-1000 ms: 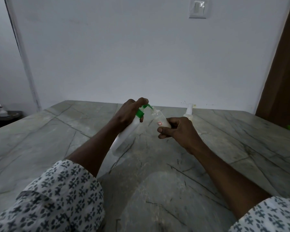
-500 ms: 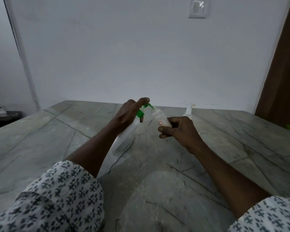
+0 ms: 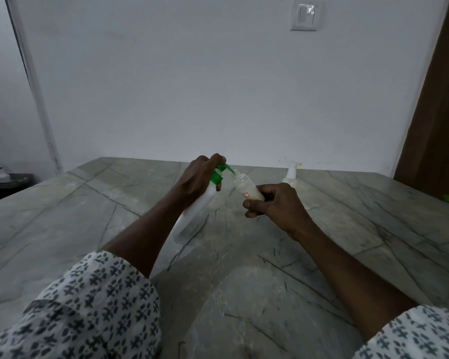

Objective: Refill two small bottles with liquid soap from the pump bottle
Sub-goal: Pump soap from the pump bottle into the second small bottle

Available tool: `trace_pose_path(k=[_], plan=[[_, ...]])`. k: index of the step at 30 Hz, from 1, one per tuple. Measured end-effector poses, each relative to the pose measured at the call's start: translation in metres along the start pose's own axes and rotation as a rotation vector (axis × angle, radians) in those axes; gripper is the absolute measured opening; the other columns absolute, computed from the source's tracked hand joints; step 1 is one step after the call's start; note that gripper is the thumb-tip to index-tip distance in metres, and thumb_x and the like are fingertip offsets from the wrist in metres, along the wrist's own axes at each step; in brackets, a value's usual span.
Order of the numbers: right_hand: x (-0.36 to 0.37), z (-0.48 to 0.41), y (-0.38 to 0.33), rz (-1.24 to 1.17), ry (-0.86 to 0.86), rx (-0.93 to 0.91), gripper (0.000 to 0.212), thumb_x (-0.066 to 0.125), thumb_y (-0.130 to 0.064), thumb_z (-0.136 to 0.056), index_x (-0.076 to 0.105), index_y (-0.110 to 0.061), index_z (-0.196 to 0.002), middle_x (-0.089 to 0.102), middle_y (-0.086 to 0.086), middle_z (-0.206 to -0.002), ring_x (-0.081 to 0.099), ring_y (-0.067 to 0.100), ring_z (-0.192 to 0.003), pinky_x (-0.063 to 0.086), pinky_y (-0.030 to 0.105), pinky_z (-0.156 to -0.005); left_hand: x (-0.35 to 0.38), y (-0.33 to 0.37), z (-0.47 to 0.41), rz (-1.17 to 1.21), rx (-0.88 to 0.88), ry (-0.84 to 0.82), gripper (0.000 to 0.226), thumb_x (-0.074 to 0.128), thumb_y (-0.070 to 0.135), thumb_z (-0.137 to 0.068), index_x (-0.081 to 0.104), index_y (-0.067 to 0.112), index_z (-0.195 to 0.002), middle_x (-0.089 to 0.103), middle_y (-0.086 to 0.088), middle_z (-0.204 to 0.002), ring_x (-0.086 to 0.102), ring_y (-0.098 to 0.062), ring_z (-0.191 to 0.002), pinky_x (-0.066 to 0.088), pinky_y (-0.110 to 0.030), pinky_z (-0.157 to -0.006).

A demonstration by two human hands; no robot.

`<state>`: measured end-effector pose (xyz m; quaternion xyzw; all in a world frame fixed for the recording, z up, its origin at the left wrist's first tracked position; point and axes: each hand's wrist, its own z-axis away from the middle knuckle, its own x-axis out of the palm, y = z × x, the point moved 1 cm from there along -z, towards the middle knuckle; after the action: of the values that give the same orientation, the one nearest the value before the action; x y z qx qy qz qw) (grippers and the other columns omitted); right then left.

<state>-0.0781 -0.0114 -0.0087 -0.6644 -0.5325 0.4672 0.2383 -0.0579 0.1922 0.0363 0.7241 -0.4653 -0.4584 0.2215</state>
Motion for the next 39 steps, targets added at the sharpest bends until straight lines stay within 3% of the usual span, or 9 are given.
trace_pose_path(k=[4, 10, 13, 16, 19, 26, 31, 35, 39], plan=[[-0.002, -0.001, 0.000, -0.017, 0.021, 0.016, 0.034, 0.081, -0.014, -0.076, 0.072, -0.004, -0.107, 0.076, 0.010, -0.087, 0.075, 0.021, -0.070, 0.059, 0.046, -0.083, 0.002, 0.000, 0.000, -0.036, -0.012, 0.009, 0.070, 0.039, 0.060, -0.091, 0.070, 0.004, -0.063, 0.070, -0.011, -0.061, 0.060, -0.017, -0.053, 0.048, -0.036, -0.073], [-0.001, -0.001, 0.000, -0.026, 0.027, 0.024, 0.034, 0.081, -0.014, -0.076, 0.072, -0.004, -0.107, 0.076, 0.011, -0.089, 0.075, 0.023, -0.070, 0.059, 0.046, -0.083, 0.003, 0.004, 0.002, -0.038, -0.021, 0.015, 0.069, 0.040, 0.054, -0.095, 0.071, -0.002, -0.069, 0.068, -0.008, -0.058, 0.058, -0.015, -0.052, 0.046, -0.034, -0.070], [-0.001, -0.001, 0.000, -0.020, 0.022, 0.019, 0.034, 0.081, -0.014, -0.076, 0.072, -0.005, -0.107, 0.076, 0.010, -0.088, 0.075, 0.022, -0.070, 0.059, 0.045, -0.083, 0.002, 0.003, 0.000, -0.028, -0.027, 0.027, 0.058, 0.040, 0.051, -0.091, 0.070, 0.007, -0.067, 0.068, -0.009, -0.059, 0.059, -0.020, -0.056, 0.049, -0.041, -0.077], [0.000, 0.000, 0.001, 0.001, 0.005, 0.005, 0.036, 0.081, -0.015, -0.075, 0.071, -0.006, -0.109, 0.076, 0.009, -0.090, 0.075, 0.021, -0.070, 0.059, 0.046, -0.083, 0.000, 0.001, -0.001, -0.074, 0.008, 0.049, 0.047, 0.037, 0.035, -0.097, 0.061, 0.026, -0.058, 0.068, -0.011, -0.062, 0.058, -0.027, -0.067, 0.050, -0.051, -0.087], [0.001, 0.001, 0.001, 0.009, -0.003, -0.004, 0.037, 0.081, -0.016, -0.075, 0.071, -0.006, -0.109, 0.076, 0.009, -0.091, 0.075, 0.021, -0.070, 0.059, 0.046, -0.083, 0.000, 0.003, 0.002, -0.088, 0.011, 0.043, 0.047, 0.035, 0.029, -0.101, 0.060, 0.017, -0.063, 0.066, -0.006, -0.060, 0.056, -0.025, -0.068, 0.048, -0.049, -0.088], [-0.002, -0.001, 0.000, -0.051, 0.031, 0.029, 0.032, 0.081, -0.012, -0.075, 0.072, -0.005, -0.105, 0.076, 0.009, -0.087, 0.075, 0.023, -0.069, 0.060, 0.046, -0.081, 0.002, 0.008, 0.005, -0.054, -0.034, 0.041, 0.074, 0.040, 0.064, -0.085, 0.072, 0.000, -0.068, 0.070, -0.011, -0.061, 0.058, -0.011, -0.050, 0.046, -0.035, -0.071], [-0.001, -0.001, 0.001, -0.052, 0.033, 0.034, 0.033, 0.081, -0.013, -0.075, 0.072, -0.005, -0.106, 0.076, 0.011, -0.090, 0.075, 0.024, -0.070, 0.060, 0.047, -0.081, 0.002, 0.014, 0.006, -0.074, -0.025, 0.063, 0.049, 0.045, 0.041, -0.103, 0.065, 0.015, -0.068, 0.063, -0.008, -0.064, 0.055, -0.019, -0.057, 0.043, -0.032, -0.068], [0.000, 0.000, 0.001, -0.028, 0.017, 0.024, 0.036, 0.082, -0.014, -0.075, 0.071, -0.006, -0.108, 0.076, 0.009, -0.092, 0.075, 0.022, -0.070, 0.060, 0.044, -0.081, 0.000, 0.008, 0.004, -0.082, 0.007, 0.055, 0.041, 0.036, 0.040, -0.097, 0.062, 0.025, -0.070, 0.070, -0.016, -0.068, 0.063, -0.032, -0.068, 0.052, -0.049, -0.084], [0.001, 0.002, 0.000, -0.016, -0.003, 0.016, 0.036, 0.081, -0.014, -0.075, 0.071, -0.006, -0.108, 0.075, 0.008, -0.092, 0.075, 0.021, -0.070, 0.060, 0.042, -0.081, 0.001, 0.006, 0.005, -0.137, 0.071, 0.053, 0.035, 0.029, 0.033, -0.090, 0.057, 0.015, -0.080, 0.068, -0.012, -0.069, 0.061, -0.039, -0.080, 0.050, -0.049, -0.085]])
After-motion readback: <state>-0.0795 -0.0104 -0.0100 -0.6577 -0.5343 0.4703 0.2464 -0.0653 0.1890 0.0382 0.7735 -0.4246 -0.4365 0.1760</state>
